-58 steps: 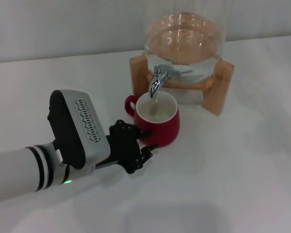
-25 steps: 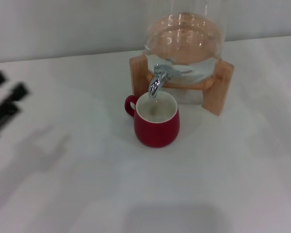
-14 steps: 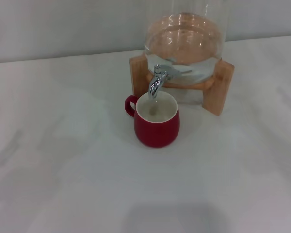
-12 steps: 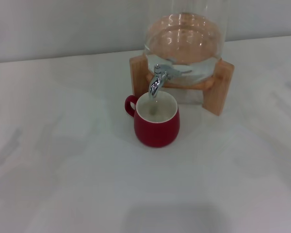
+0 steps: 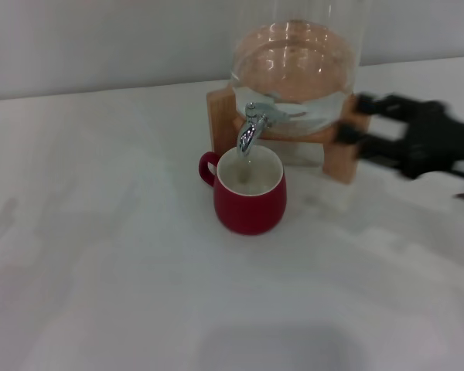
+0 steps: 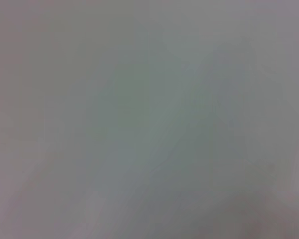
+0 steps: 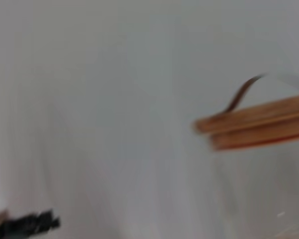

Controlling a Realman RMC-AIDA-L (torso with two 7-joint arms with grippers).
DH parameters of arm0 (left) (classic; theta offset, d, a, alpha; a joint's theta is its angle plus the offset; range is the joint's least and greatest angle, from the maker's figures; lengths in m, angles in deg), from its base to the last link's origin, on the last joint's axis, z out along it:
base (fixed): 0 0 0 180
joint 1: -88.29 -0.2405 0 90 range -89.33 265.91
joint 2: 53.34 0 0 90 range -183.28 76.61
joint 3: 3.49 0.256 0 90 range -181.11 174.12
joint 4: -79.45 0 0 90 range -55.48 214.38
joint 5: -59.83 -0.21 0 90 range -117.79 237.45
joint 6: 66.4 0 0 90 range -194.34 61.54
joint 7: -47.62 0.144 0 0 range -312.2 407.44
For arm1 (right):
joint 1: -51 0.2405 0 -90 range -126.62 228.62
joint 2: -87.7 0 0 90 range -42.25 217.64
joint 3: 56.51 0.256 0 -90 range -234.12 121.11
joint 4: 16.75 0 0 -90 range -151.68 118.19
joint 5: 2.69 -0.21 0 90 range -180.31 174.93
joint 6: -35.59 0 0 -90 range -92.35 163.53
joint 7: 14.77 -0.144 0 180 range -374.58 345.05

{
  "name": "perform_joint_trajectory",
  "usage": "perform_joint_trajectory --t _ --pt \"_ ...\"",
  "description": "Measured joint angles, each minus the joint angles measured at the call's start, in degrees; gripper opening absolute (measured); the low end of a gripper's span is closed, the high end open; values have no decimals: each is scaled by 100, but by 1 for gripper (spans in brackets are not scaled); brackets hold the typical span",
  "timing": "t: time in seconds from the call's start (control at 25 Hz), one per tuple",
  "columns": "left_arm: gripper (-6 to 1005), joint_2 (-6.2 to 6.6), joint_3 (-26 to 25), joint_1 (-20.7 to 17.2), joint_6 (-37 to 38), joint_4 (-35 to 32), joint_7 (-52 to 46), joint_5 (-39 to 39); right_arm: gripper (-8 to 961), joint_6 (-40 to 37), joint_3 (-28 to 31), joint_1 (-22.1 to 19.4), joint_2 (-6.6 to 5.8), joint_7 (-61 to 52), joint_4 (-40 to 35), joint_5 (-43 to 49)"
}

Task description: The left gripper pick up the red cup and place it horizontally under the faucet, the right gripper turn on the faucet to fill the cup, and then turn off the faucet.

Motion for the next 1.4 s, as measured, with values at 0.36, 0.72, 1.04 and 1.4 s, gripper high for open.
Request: perform_joint_trajectory --t 0.36,0.72,1.04,1.4 --pt "886 -22 -62 10 -31 9 -10 3 631 -1849 -1655 -413 11 -475 1635 845" --pt "885 -24 -24 0 -251 16 -13 -1 631 -2705 -1984 -78 5 -557 1319 984" --pt "884 -24 -25 -41 -311 16 2 -4 631 -2740 -1869 -112 -1 -546 1315 950" --pt "883 -24 -33 -40 -333 5 18 -24 631 -2766 -1890 -76 7 -549 1285 942"
